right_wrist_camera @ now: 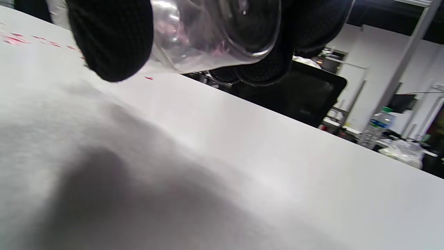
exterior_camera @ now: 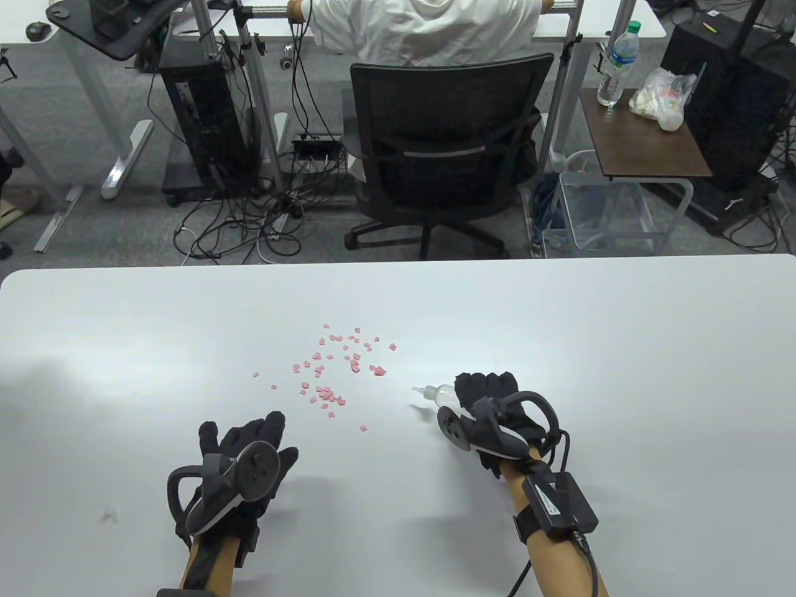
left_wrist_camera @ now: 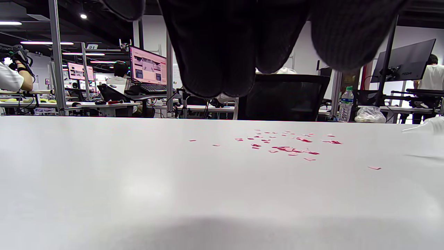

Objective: Squeeze empty conical bottle to blow paper scraps with air puff

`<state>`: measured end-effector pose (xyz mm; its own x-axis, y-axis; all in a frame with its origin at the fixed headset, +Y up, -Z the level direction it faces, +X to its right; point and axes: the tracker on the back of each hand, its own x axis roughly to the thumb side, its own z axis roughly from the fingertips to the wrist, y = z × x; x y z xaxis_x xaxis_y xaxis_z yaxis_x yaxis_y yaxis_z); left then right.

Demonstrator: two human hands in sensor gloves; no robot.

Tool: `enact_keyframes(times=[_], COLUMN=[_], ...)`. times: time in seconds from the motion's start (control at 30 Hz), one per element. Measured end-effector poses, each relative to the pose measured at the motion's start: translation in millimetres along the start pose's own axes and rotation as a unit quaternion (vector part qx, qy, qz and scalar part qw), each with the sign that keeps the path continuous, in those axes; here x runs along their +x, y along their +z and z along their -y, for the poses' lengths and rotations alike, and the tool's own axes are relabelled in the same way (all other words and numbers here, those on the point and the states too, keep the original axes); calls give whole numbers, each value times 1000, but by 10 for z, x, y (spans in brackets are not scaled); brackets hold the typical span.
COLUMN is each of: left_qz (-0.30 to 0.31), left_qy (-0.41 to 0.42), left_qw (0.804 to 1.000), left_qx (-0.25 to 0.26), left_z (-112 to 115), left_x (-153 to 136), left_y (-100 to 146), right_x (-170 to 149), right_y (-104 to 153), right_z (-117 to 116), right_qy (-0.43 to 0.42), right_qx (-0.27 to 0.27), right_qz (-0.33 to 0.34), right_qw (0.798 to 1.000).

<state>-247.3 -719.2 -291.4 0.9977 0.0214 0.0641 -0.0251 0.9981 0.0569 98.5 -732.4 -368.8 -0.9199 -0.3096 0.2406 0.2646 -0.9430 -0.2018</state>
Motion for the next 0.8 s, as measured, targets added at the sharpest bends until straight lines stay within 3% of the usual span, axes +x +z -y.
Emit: enact_keyframes(times=[0.13, 0.33, 0.47, 0.6, 0.8], left_qz=[0, -2, -2, -1, -1], left_qy=[0, 0, 2, 2, 1], left_qw=[1000, 1000, 1000, 1000, 1000], left_qx=[1, 1, 1, 2, 1], left_z=[-1, -2, -4, -6, 2], left_x=[0, -4, -5, -4, -1], left_y=[0, 0, -1, -1, -2], right_x=[-7, -15, -4, -57, -38], right_y=[23, 7, -6, -14, 23], right_z=[4, 8, 12, -8, 80], right_qy=[0, -7, 42, -3, -15], right_qx=[-32, -3, -19, 9, -46], right_qz=[28, 4, 15, 1, 37], right_qw=[999, 1000, 999, 1000, 998])
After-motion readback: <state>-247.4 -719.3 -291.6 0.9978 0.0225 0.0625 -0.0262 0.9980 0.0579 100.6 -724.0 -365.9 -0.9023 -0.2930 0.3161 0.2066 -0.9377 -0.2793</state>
